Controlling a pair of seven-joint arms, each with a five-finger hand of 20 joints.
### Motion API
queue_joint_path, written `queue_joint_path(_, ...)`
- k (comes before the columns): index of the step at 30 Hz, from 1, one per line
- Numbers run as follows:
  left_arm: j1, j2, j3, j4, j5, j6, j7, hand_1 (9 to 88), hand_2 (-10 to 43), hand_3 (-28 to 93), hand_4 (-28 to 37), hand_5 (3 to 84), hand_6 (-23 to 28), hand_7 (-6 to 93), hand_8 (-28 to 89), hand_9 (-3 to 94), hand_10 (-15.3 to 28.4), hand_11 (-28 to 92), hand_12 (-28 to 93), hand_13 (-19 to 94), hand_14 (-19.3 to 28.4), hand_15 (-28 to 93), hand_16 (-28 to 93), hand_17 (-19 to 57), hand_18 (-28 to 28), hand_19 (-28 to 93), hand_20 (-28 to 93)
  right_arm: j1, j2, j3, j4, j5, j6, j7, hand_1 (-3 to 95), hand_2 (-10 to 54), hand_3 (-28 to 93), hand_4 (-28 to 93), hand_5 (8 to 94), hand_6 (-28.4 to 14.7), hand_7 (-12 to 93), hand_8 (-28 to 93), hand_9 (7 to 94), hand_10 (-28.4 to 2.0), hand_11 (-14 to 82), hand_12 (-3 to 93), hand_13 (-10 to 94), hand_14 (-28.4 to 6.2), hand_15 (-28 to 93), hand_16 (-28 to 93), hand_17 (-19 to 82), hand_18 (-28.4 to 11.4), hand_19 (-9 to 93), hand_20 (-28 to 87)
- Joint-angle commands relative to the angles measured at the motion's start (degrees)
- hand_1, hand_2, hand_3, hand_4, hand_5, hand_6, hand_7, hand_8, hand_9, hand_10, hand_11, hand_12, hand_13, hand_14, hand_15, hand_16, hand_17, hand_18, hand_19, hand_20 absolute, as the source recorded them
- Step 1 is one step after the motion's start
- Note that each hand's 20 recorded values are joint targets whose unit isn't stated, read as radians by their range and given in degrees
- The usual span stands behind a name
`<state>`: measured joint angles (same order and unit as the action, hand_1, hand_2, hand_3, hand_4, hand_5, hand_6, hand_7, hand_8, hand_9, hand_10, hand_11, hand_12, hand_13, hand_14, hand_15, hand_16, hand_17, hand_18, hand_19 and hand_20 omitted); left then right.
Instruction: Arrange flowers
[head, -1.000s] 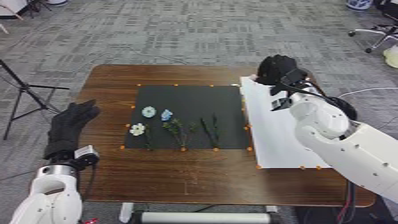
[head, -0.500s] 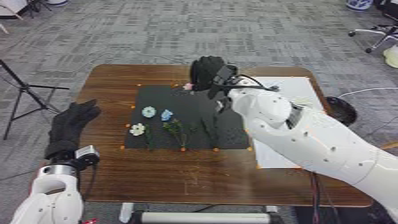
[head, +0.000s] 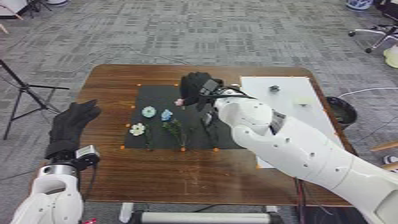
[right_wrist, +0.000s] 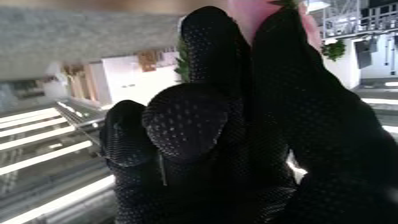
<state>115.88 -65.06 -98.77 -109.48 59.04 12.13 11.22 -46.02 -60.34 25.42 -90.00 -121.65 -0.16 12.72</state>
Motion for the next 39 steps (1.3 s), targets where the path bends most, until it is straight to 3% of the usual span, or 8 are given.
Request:
queue_joint_path(1,-1.2,-0.12,0.91,0.58,0.04,-0.58,0.14,20.8,14.8,67,-28.3,53.7,4.1,13.1,-7,50.5,15.4,23,13,38,17.8,23,0,6.4,11.4,11,17,-3.1,-1.7,1.5,1.6,-0.3,-3.2,1.1,56.0,-9.5,58,-17,79.0,2.8,22,6,87.6,-9.9,14.5,31.3,84,-3.3,61,35,50,-18.0,92,51)
queue_joint_path(6,-1.9,0.25,1.41,0.96,0.02,-0.75,0.2,20.9,14.8,67,-28.3,53.9,4.0,13.3,-7,50.8,15.5,23,13,38,17.8,23,0,6.3,11.7,11,17,-3.8,-2.0,1.0,2.0,-0.6,-3.4,1.4,56.1,-9.5,58,-17,79.2,2.8,21,7,87.4,-10.0,14.8,30.8,84,-3.5,61,35,50,-18.1,92,51)
queue_joint_path(17,-2.1,0.43,1.86,0.75,-0.11,-1.2,0.07,21.1,14.9,67,-28.3,54.0,4.0,13.6,-7,51.0,15.4,23,13,38,18.0,24,0,6.0,12.0,12,17,-3.7,-2.8,1.0,2.4,-0.8,-2.7,1.8,55.1,-9.5,58,-16,79.0,2.9,21,6,86.8,-10.2,15.1,30.2,84,-3.5,61,35,50,-18.1,92,51)
queue_joint_path(22,-2.5,0.62,2.19,0.49,-1.33,-0.56,0.57,21.2,14.9,67,-28.3,54.0,4.0,13.6,-7,51.0,15.3,23,13,38,18.0,24,0,5.9,12.2,12,17,-3.1,-2.4,1.2,2.3,-0.2,-3.4,2.0,53.2,-9.5,59,-16,77.7,2.7,20,7,85.5,-10.6,16.5,28.2,84,-3.7,60,35,50,-18.3,92,51)
queue_joint_path(32,-2.8,0.65,2.3,0.47,-1.34,-0.43,0.48,21.6,14.6,67,-28.3,54.1,3.9,13.7,-7,51.0,15.4,23,13,38,17.9,24,0,6.1,12.2,12,17,-1.8,-1.0,2.2,0.9,1.2,-5.9,1.4,46.8,-9.5,59,-14,71.9,1.1,18,7,78.1,-12.0,19.6,20.2,83,-4.0,61,35,49,-18.5,92,51)
queue_joint_path(37,-2.3,0.45,2.17,0.14,-1.44,-0.02,0.64,21.9,14.5,67,-28.3,54.0,3.9,13.6,-7,51.1,15.2,23,13,38,18.0,24,0,6.1,12.2,12,17,-0.9,0.1,4.7,-0.3,1.0,-7.3,-0.1,40.0,-9.5,64,-15,68.7,1.2,18,-3,74.5,-12.7,17.3,19.4,83,-4.1,61,34,49,-18.7,93,51)
queue_joint_path(39,-2.3,0.46,2.04,0.1,-1.34,-0.08,0.61,22.0,14.4,67,-28.3,53.9,3.9,13.6,-7,51.1,15.2,23,13,38,17.9,24,0,6.1,12.2,12,17,-0.2,1.9,5.8,-1.7,1.0,-5.1,-0.4,38.9,-9.5,65,-15,68.1,1.1,18,-8,73.6,-12.9,16.8,19.2,82,-4.4,61,34,49,-18.9,92,51)
